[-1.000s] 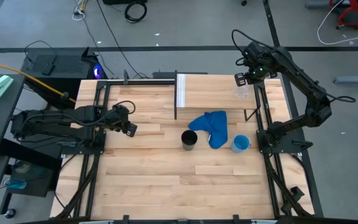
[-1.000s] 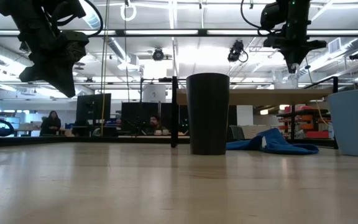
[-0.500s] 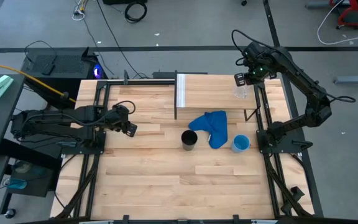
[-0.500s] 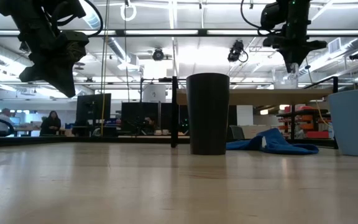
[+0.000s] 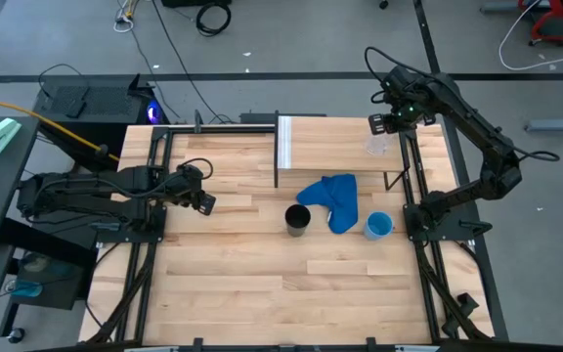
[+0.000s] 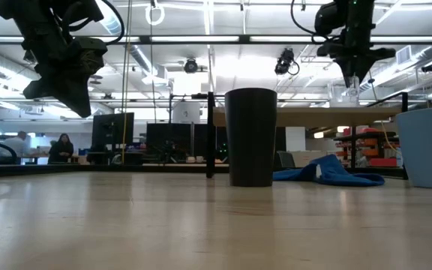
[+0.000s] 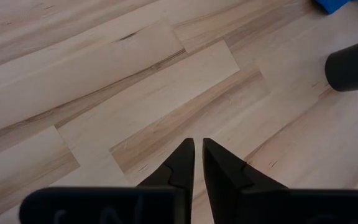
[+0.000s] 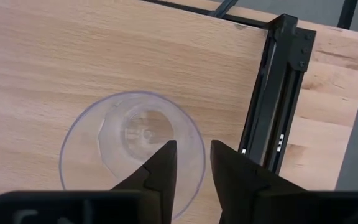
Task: Stack small to large cups/mugs on shelf
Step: Put the blue plastic cup on the shelf
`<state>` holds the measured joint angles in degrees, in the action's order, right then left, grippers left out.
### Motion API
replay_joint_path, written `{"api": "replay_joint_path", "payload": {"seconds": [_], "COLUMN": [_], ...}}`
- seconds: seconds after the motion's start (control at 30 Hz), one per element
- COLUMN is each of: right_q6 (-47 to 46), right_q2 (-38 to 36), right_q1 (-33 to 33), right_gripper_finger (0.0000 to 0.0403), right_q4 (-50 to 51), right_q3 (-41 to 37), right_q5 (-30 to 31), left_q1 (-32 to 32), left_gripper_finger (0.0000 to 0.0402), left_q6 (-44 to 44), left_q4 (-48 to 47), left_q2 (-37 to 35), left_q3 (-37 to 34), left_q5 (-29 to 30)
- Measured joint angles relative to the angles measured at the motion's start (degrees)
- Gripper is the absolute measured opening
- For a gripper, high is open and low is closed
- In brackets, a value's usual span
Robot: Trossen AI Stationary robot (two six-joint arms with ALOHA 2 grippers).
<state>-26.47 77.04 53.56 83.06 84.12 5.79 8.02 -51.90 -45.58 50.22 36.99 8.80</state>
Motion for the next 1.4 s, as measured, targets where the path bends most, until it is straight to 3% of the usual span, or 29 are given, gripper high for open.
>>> {"api": "replay_joint_path", "payload": {"seconds": [0.47,0.7,0.83,1.1,1.4], "right_q6": [-1.9,-2.1,-3.5,-18.2,-33.2], "right_q2": [-6.8,-12.1,-16.2,-23.1,-22.4], "right_q1": [-0.1,-2.4,-9.2,-30.0,-51.4], "right_gripper_finger": [0.0108,0.0107,0.0107,0.0107,0.0107], "right_q4": [0.1,6.0,6.9,7.0,7.0], "right_q3": [0.0,0.1,0.1,0.1,0.1], "right_q5": [0.0,-6.1,-8.0,-9.9,-8.0], "left_q1": [0.0,0.0,0.0,0.0,0.0], "left_gripper_finger": [0.0029,0.0040,0.0039,0.0028,0.0038], "left_q6": [0.0,0.0,0.0,0.0,0.0], "left_q4": [0.0,0.0,0.0,0.0,0.0], "left_q2": [0.0,0.0,0.0,0.0,0.0], "left_q3": [0.0,0.0,0.0,0.0,0.0], "left_q5": [0.0,0.0,0.0,0.0,0.0]}}
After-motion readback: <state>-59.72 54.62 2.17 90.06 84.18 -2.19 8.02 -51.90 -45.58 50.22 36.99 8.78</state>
